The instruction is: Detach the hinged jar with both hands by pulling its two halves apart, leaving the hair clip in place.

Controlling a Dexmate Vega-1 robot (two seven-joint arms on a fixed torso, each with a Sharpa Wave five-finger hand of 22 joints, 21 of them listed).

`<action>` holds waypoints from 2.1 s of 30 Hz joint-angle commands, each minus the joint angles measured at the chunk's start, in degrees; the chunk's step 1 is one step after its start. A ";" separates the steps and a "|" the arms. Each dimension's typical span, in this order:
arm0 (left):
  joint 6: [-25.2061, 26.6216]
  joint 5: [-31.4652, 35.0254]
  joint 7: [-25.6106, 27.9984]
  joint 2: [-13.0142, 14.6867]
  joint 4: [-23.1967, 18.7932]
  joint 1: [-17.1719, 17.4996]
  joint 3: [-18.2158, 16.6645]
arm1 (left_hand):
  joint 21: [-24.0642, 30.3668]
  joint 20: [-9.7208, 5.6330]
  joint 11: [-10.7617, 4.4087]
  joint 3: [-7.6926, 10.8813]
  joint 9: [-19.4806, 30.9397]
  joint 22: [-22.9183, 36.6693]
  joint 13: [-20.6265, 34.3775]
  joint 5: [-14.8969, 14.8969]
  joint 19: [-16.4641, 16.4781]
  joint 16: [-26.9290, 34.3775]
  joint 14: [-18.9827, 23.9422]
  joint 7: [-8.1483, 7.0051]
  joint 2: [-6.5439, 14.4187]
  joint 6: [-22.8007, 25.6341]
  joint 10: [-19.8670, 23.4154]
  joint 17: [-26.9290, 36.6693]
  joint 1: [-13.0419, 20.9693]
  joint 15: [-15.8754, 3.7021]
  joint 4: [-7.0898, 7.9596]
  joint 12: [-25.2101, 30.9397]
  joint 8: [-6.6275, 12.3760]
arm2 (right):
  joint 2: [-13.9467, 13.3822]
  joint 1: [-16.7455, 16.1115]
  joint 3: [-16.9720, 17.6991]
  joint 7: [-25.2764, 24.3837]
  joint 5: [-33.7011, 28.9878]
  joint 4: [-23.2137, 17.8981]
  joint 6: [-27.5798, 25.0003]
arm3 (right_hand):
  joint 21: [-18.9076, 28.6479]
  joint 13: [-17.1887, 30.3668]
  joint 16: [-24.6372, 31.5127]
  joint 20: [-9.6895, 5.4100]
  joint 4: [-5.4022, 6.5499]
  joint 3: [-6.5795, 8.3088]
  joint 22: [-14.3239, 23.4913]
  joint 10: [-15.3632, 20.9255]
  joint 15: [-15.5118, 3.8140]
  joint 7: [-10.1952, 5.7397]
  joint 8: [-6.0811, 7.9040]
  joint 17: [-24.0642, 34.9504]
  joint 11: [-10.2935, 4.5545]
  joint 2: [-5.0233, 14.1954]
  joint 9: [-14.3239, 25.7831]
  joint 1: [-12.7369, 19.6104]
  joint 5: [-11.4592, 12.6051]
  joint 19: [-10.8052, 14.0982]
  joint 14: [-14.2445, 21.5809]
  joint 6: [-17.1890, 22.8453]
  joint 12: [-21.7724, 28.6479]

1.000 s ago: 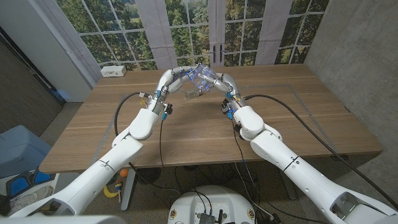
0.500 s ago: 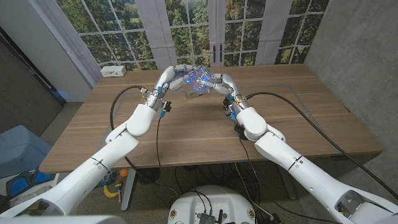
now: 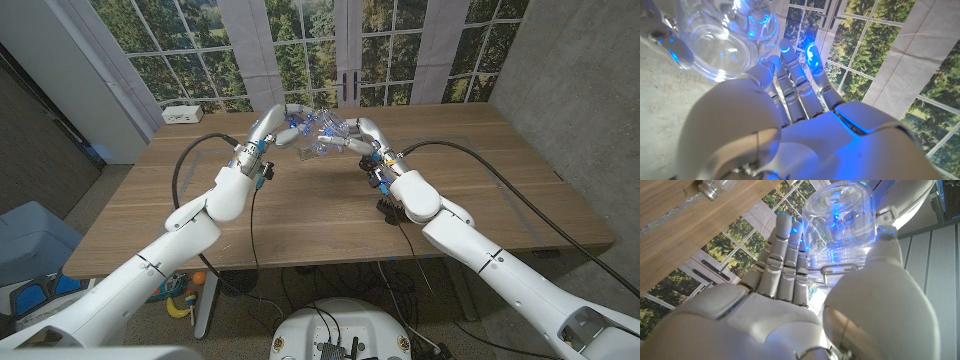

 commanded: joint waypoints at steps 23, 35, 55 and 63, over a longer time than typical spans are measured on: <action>5.78 36.50 -19.80 16.14 -13.52 -7.38 6.72 | -0.64 -7.73 -5.86 1.39 1.10 -2.23 0.18 4.49 -2.00 -3.74 0.03 0.41 -2.11 2.96 16.02 -0.41 -3.33 -5.51 1.71 -4.25 0.74 | -13.28 3.79 1.09 12.82 -3.10 -12.91 -20.96 | 0.79 3.81 -0.14 -9.29 0.80 6.74 -0.05 8.78 -10.80 -9.06 1.93 0.50 -10.54 15.90 2.88 13.53 1.16 -3.75 2.18 6.37 0.94; -1.76 48.01 -19.76 18.26 -13.61 -11.16 7.88 | -1.44 -7.91 -5.86 1.60 0.57 -3.23 -0.23 5.43 -3.25 -4.62 -0.27 0.29 -2.73 3.16 16.06 -0.49 -3.70 -5.46 1.81 -5.20 0.43 | -13.88 5.69 0.36 15.27 -1.75 -12.23 -21.97 | 1.14 4.64 0.06 -9.29 0.89 6.41 -0.09 8.32 -10.79 -9.15 2.29 0.55 -10.46 15.97 4.02 13.40 1.51 -4.81 1.30 6.15 0.94; 18.75 52.34 15.45 6.86 -3.69 -3.31 5.95 | -3.02 -5.84 -5.93 -4.52 -3.03 -15.59 -8.88 -8.14 -11.92 -14.00 -17.26 -4.75 -2.58 -17.95 -5.50 -4.26 -2.27 -5.50 -2.14 -17.12 -9.44 | -12.35 6.66 0.27 14.17 0.01 -8.55 -18.84 | 1.86 4.23 0.61 -9.22 0.94 6.14 -0.18 8.53 -10.82 -9.22 1.98 0.53 -10.61 16.32 4.12 13.45 1.77 -5.58 0.98 6.21 0.40; 24.37 48.07 22.62 3.21 -1.41 -2.57 6.48 | -5.03 -3.60 -5.93 -0.01 -4.32 -20.65 -11.22 -7.65 -14.35 -13.81 -22.49 -2.92 4.02 -23.92 -12.94 -7.43 -0.98 -5.42 -3.13 -16.73 -9.08 | -11.68 6.61 0.62 13.31 0.80 -6.90 -17.13 | 2.06 4.08 0.74 -9.22 0.89 6.08 -0.23 8.65 -10.83 -9.31 1.87 0.50 -10.69 16.37 4.07 13.52 1.79 -5.86 0.85 6.31 0.24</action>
